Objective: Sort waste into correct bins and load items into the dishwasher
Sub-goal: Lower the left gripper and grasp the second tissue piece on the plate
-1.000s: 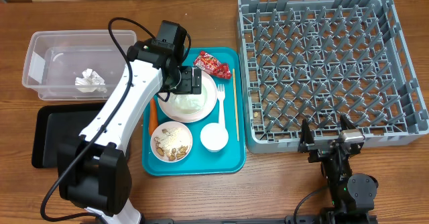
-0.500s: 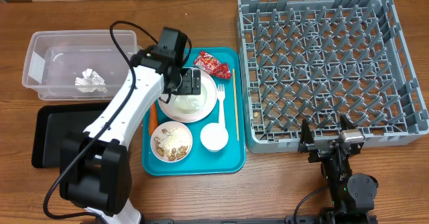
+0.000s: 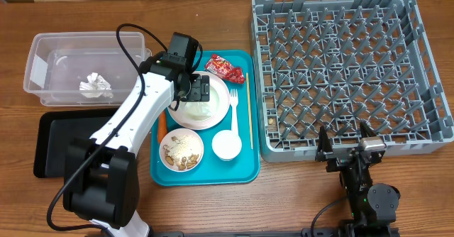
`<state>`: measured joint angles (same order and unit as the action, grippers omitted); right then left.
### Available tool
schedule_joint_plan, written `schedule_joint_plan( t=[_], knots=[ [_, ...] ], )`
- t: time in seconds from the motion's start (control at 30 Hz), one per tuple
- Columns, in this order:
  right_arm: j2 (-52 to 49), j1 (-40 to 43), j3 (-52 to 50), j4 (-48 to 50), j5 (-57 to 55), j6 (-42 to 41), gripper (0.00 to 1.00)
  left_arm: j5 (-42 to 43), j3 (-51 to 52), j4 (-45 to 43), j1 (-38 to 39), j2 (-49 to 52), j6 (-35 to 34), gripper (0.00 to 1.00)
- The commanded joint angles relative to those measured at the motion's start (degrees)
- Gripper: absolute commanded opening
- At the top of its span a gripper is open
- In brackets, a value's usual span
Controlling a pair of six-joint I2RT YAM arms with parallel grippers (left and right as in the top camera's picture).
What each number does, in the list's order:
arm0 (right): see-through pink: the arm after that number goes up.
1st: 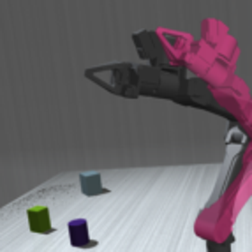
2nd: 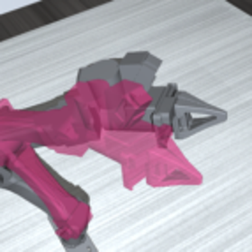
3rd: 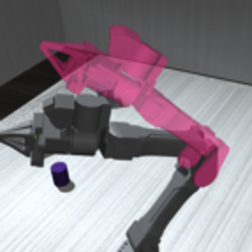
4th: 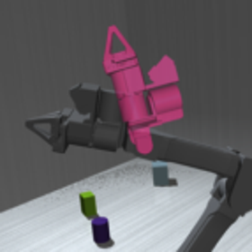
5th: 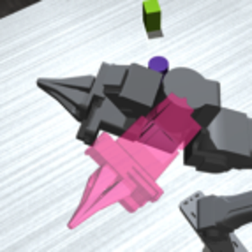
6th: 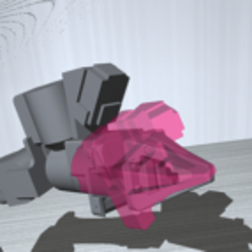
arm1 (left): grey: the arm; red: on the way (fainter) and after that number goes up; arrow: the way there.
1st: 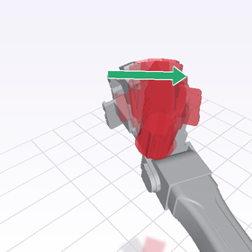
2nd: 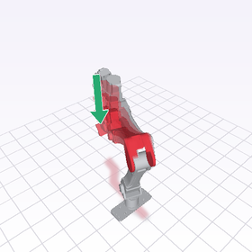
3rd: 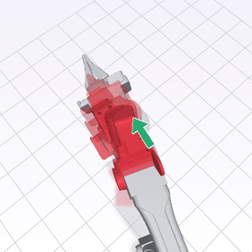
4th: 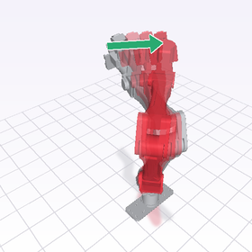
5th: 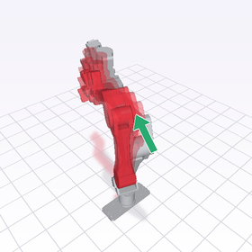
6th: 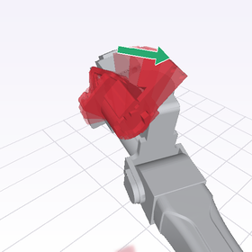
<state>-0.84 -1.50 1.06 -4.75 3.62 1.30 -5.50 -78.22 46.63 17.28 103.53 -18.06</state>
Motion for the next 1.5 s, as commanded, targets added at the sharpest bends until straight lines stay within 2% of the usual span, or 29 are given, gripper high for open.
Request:
schedule_joint_plan(
  t=[0.0,0.33,0.93,1.47],
  knots=[
    [0.66,0.02,-0.61,0.28,-0.11,0.04,1.0,-1.09,0.5,-0.63,0.33,0.24,-0.37,1.0],
    [0.66,0.02,-0.61,0.28,-0.11,0.04,1.0,2.47,0.5,-1.75,0.39,0.24,-0.37,1.0],
    [0.66,0.02,-0.61,0.28,-0.11,0.04,1.0,2.36,1.53,-1.07,0.39,0.24,1.07,1.0],
    [0.66,0.02,-0.61,0.28,-0.11,0.04,1.0,1.92,4.09,-5.11,0.39,0.24,0.07,1.0]
  ],
)
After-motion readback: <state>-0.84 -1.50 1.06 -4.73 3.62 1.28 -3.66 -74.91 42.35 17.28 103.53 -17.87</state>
